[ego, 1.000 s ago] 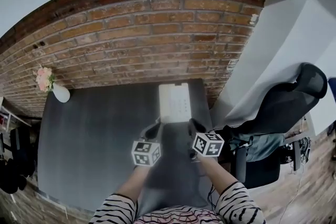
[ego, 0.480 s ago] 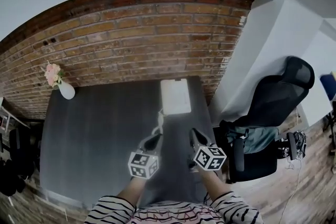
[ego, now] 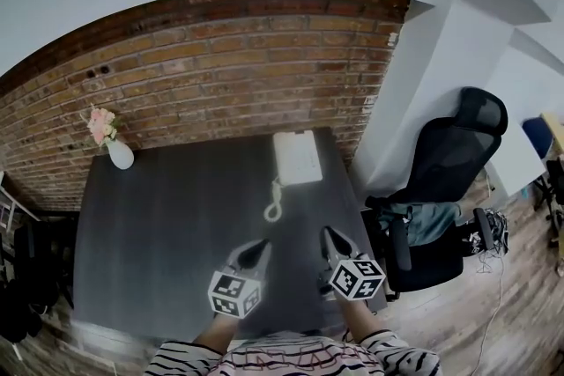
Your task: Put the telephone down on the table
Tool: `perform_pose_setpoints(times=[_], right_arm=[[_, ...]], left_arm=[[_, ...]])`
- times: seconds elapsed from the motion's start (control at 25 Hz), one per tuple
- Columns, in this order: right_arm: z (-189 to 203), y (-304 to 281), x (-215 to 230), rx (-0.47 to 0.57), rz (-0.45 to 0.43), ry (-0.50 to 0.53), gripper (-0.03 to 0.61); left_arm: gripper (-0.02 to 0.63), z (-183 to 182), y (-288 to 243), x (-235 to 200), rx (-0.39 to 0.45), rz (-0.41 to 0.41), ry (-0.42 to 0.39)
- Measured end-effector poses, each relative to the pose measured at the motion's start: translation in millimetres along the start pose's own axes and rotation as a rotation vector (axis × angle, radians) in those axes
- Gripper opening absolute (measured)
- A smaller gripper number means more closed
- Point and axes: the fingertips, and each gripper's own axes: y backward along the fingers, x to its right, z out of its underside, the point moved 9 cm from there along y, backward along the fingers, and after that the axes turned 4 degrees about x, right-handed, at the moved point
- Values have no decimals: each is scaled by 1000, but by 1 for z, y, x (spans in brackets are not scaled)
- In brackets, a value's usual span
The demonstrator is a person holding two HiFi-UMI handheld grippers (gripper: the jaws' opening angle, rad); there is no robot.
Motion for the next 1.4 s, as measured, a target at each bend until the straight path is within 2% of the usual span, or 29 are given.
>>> perform_pose_setpoints(times=[0.36,0.68,1.4], right_arm=[[34,55,-56,-7,15,44,2],[74,98,-84,-34,38,31,0],[104,131,-123,-2,68,58,0]], left_arm=[[2,13,75,12,-5,20,-26],[3,34,128,15,4,17,-72],[3,55,182,25,12,11,-102]])
